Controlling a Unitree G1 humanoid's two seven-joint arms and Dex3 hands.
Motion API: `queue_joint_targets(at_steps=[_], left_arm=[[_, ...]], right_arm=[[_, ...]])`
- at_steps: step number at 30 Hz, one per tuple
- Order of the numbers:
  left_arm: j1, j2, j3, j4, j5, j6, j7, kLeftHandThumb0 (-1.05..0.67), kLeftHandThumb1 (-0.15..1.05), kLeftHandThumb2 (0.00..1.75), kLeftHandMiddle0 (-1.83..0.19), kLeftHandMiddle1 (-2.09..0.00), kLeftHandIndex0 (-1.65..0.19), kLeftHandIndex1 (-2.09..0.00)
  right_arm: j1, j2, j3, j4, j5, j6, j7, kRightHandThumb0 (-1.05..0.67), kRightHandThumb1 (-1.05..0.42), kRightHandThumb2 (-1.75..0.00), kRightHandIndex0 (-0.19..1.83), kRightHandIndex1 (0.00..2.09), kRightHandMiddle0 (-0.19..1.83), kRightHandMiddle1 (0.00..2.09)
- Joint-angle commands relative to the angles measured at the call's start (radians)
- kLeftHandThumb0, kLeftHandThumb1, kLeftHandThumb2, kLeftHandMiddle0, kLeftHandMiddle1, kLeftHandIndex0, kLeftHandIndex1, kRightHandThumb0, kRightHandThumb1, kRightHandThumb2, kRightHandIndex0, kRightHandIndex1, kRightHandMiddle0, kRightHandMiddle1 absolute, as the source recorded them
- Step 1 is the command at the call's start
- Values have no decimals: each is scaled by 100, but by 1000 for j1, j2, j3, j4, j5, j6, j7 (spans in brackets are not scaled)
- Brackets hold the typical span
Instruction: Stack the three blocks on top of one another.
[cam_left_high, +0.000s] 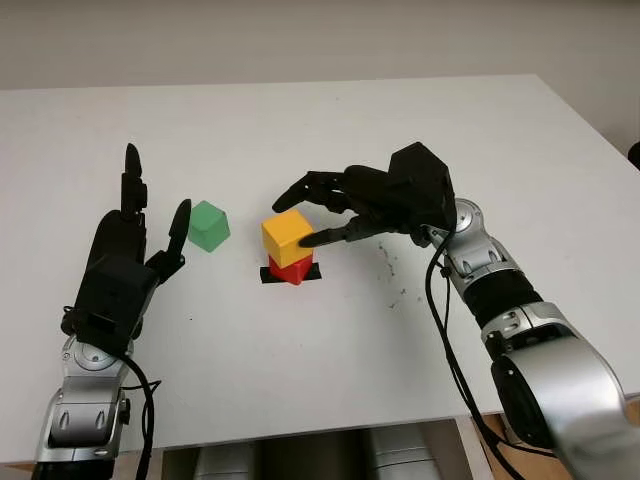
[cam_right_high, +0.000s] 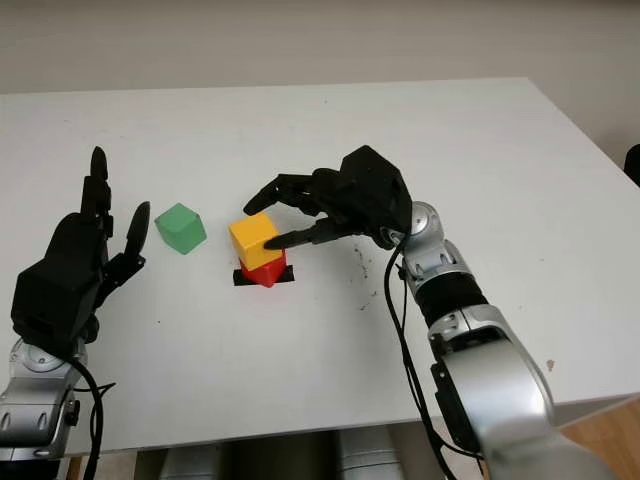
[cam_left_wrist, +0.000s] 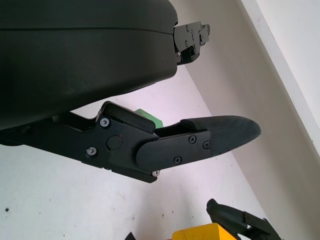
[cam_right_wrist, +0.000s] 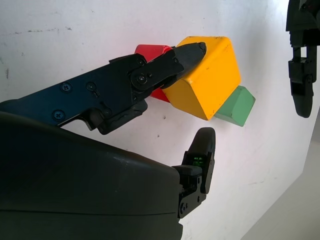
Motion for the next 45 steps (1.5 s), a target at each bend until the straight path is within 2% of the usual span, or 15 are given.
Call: queue_joint_targets(at_steps=[1,16,22,28,38,42,45], left_arm=[[4,6,7,-6,-5,-9,-3,-78,105,62,19,0,19,0],[6,13,10,-13,-7,4,-10,-79,105,62,19,0,19,0],[9,17,11,-14,-3,-8,-11,-79,105,62,19,0,19,0],[32,25,26,-47,-7,3,-24,-80,105,61,19,0,19,0],[70,45,41,-122,-2,-5,-45,-82,105,60,19,0,19,0],[64,57,60,-133,-13,1,-61,-80,105,54,19,0,19,0],[41,66,75,-134,2,34,-49,-70,105,36,14,-5,15,-3]], right_arm=[[-20,-8,-8,-2,6,1,-4,-55,-90,-5,5,3,17,83],[-21,-7,-20,5,18,-12,-23,-58,-89,-5,4,4,16,81],[-17,-20,-43,-25,51,17,23,-62,-89,-5,0,3,10,75],[-5,-70,-104,-123,182,134,205,-64,-88,-5,-17,2,-6,47],[56,-172,-170,-320,341,279,387,-82,-89,-6,-19,0,-17,21],[102,-163,-237,-386,407,390,295,-83,-99,-8,-19,0,-14,18],[156,-142,-266,-453,399,400,154,-83,-104,-19,-18,3,-10,16]])
